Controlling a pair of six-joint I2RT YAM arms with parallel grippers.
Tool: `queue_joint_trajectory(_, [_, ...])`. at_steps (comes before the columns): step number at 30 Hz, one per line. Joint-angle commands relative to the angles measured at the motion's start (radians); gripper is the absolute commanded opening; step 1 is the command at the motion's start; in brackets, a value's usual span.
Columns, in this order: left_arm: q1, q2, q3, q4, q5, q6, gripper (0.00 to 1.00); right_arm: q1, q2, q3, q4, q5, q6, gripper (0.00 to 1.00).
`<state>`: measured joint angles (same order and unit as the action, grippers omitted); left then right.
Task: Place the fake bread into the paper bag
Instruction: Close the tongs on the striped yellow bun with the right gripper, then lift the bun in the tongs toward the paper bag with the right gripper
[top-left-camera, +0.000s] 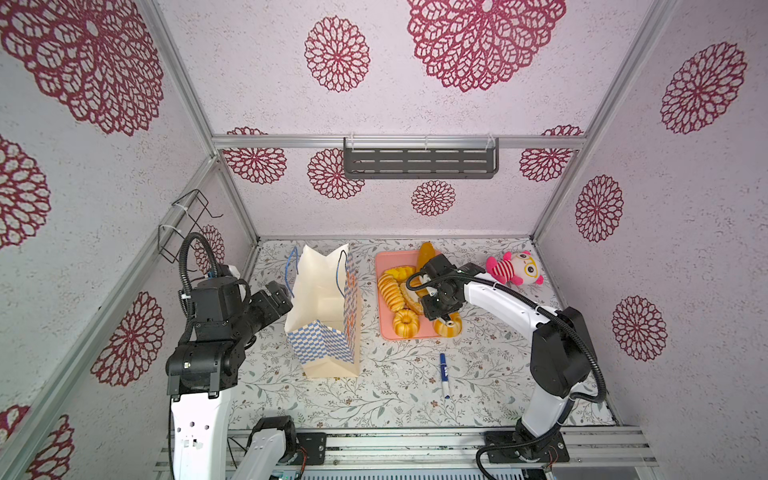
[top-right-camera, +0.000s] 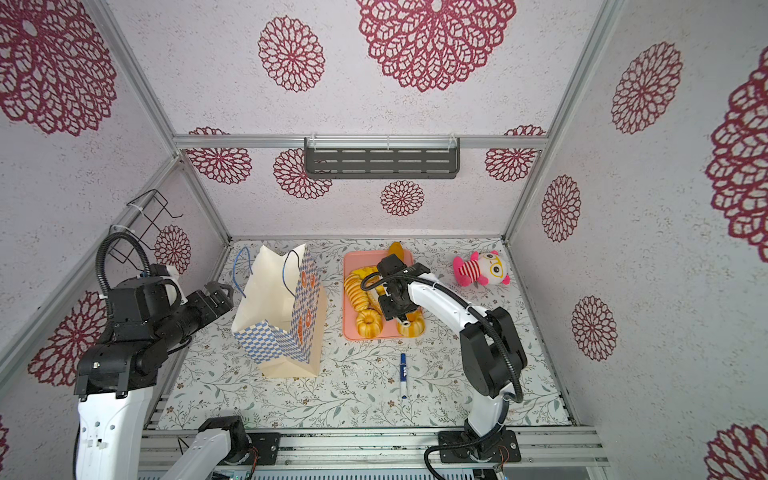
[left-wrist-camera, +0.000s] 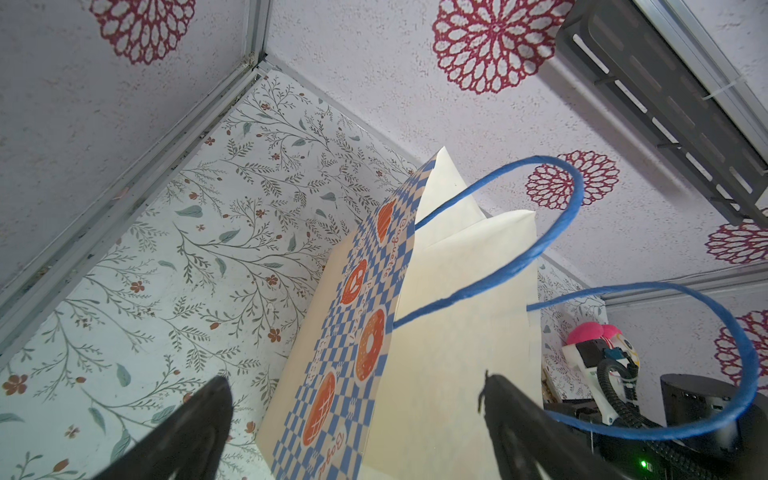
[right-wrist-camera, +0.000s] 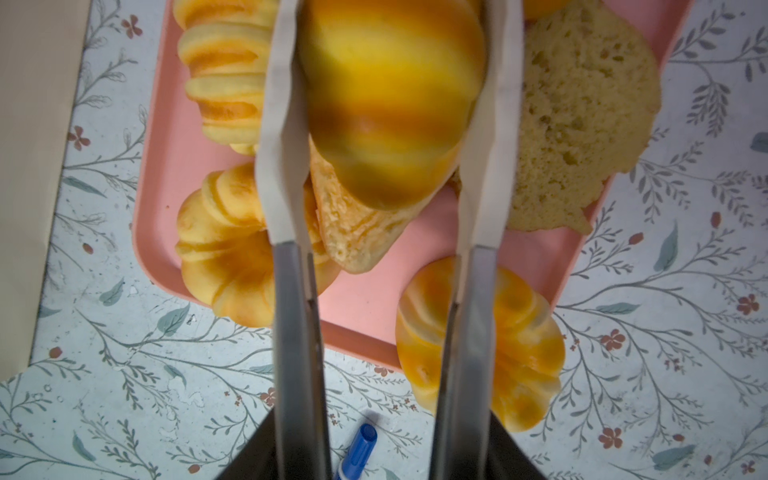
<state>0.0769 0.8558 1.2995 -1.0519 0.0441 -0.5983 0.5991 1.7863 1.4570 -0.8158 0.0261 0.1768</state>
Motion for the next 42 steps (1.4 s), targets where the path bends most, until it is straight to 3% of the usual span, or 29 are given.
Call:
queue_joint_trajectory(1, [0.007,-0.003,-0.007,0.026,0.016,0.002,0.97,0.004,-0.033,0.039,-0.015,0.011,-0.005,0.46])
queue_joint_trajectory(16, [0.006,0.049,-0.015,0.015,0.069,0.02,0.97,0.004,-0.176,0.13,-0.066,0.017,0.023,0.35])
queue_joint_trajectory(20, [0.004,0.054,-0.044,0.013,0.074,0.02,0.97,0.006,-0.204,0.228,-0.091,-0.006,0.032,0.32])
queue_joint_trajectory(29, [-0.041,0.071,-0.079,0.029,0.031,0.012,0.97,0.082,-0.21,0.447,-0.054,-0.181,0.057,0.32])
queue_joint_trajectory(42, [-0.138,0.101,-0.095,0.047,-0.062,-0.004,0.98,0.248,-0.046,0.842,-0.058,-0.247,0.054,0.34])
